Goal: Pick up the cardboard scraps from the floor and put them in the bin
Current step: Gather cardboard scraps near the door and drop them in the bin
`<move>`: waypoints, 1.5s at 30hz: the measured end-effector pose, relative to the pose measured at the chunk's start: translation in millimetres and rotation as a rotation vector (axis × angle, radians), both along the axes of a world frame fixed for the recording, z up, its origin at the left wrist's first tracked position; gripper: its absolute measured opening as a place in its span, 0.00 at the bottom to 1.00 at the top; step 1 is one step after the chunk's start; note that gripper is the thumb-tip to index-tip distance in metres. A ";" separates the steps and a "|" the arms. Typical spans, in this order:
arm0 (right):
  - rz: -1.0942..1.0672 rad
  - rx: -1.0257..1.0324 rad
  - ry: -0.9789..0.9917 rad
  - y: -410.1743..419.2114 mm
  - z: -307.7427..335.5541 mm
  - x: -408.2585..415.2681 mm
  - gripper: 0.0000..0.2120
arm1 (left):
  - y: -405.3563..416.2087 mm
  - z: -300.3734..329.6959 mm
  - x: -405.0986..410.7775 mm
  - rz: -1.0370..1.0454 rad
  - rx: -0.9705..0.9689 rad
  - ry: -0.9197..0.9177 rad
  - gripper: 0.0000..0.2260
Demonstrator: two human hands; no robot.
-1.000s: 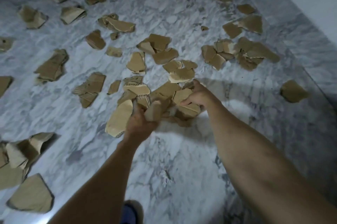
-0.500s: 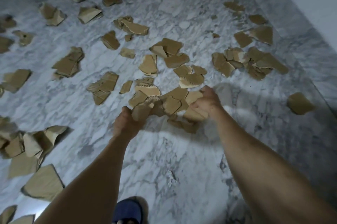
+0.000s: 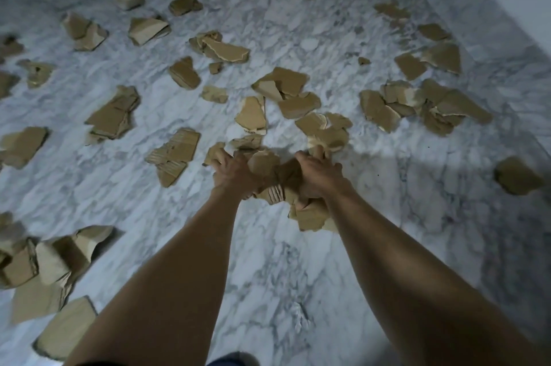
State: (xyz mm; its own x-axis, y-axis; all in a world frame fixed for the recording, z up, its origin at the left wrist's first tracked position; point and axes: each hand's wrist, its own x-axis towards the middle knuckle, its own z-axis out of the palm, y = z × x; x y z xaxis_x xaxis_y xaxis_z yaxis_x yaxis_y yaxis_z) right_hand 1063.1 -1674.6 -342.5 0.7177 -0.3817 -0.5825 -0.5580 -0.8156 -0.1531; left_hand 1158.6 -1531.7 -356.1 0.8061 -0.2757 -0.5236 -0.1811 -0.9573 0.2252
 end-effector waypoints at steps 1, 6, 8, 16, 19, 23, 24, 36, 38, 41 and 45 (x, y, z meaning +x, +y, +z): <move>0.025 -0.054 -0.004 -0.6 -0.5 -0.7 0.48 | -1.1 0.1 0.8 -0.042 0.004 -0.019 0.33; 0.098 -0.151 -0.118 -6.1 -2.7 -9.3 0.46 | 0.6 1.5 12.9 -0.181 -0.035 -0.021 0.32; 0.108 -0.138 -0.157 -6.8 1.1 -9.5 0.38 | -1.2 7.7 24.2 -0.185 -0.045 -0.016 0.34; -0.223 0.147 -0.183 -53.4 35.7 -15.4 0.33 | -19.9 53.4 48.9 -0.414 0.123 0.230 0.30; -0.437 0.197 -0.248 -72.8 50.0 -17.4 0.34 | -16.3 62.6 30.9 -0.493 0.159 0.281 0.33; -0.575 0.304 -0.232 -80.3 43.8 -0.2 0.46 | -12.4 31.9 -13.5 -0.522 0.156 0.221 0.37; -0.587 0.329 -0.208 -81.0 37.9 6.3 0.51 | -13.3 20.9 -22.0 -0.487 0.095 0.170 0.36; -0.406 0.056 -0.123 -82.5 -10.3 28.9 0.52 | -21.8 -6.5 -30.7 -0.218 -0.114 0.032 0.38; -0.394 0.093 -0.191 -82.4 -7.8 23.3 0.48 | -20.1 -3.0 -31.9 -0.201 -0.073 0.002 0.33; -0.441 0.274 -0.180 -91.0 -5.4 13.2 0.46 | -17.3 4.4 -24.7 -0.223 -0.049 -0.058 0.27; -0.494 0.376 -0.273 -112.5 4.9 5.6 0.35 | -22.5 30.2 0.2 -0.321 -0.149 -0.007 0.20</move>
State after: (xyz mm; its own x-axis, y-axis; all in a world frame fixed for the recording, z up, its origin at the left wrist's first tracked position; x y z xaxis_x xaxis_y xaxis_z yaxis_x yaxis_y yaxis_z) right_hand 1068.7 -1787.1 -337.6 0.6514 -0.5096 -0.5621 -0.7524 -0.3384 -0.5651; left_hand 1158.8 -1554.2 -326.0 0.6696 -0.5884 -0.4532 -0.4695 -0.8082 0.3555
